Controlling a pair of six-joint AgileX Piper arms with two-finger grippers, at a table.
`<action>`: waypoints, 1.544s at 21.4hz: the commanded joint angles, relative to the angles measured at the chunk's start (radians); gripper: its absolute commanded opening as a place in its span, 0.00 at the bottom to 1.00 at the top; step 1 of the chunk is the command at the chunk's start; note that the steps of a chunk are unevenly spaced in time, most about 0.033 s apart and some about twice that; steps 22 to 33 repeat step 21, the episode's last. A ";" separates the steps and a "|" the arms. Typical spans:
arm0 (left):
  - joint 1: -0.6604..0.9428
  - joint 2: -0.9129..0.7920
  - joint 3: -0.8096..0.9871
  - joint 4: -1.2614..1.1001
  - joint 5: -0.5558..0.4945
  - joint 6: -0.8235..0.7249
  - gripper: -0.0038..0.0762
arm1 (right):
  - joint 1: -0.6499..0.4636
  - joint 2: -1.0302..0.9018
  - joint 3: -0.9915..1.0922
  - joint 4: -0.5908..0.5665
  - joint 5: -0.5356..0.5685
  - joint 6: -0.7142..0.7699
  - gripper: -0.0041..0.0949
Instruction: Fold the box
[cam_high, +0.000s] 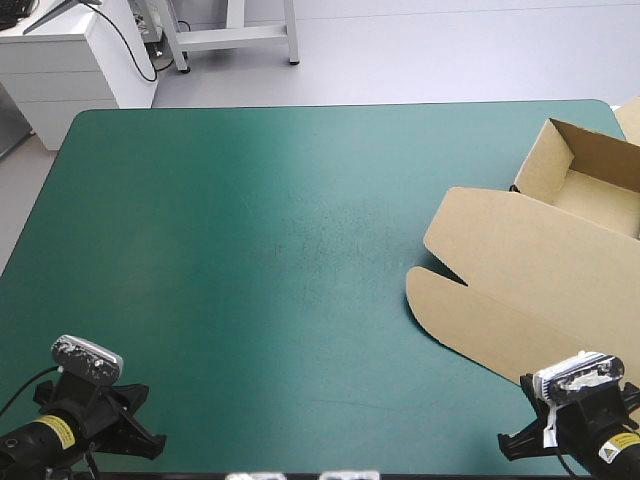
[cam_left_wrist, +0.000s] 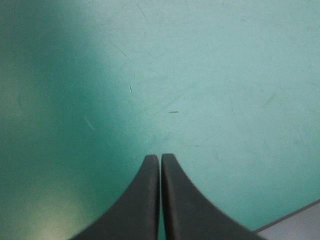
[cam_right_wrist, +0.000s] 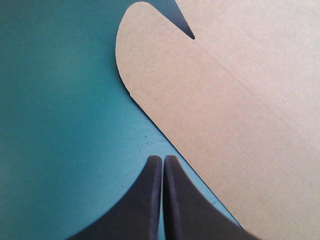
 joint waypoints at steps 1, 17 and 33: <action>-0.005 -0.006 0.005 -0.037 -0.058 -0.011 0.04 | 0.003 0.002 0.019 0.015 -0.077 0.004 0.04; -0.005 -0.012 0.074 -0.032 -0.096 -0.009 0.04 | 0.003 0.002 0.038 -0.039 -0.054 0.029 0.02; -0.005 -0.012 0.074 -0.032 -0.095 -0.009 0.04 | 0.003 0.002 0.038 -0.037 -0.056 0.055 0.02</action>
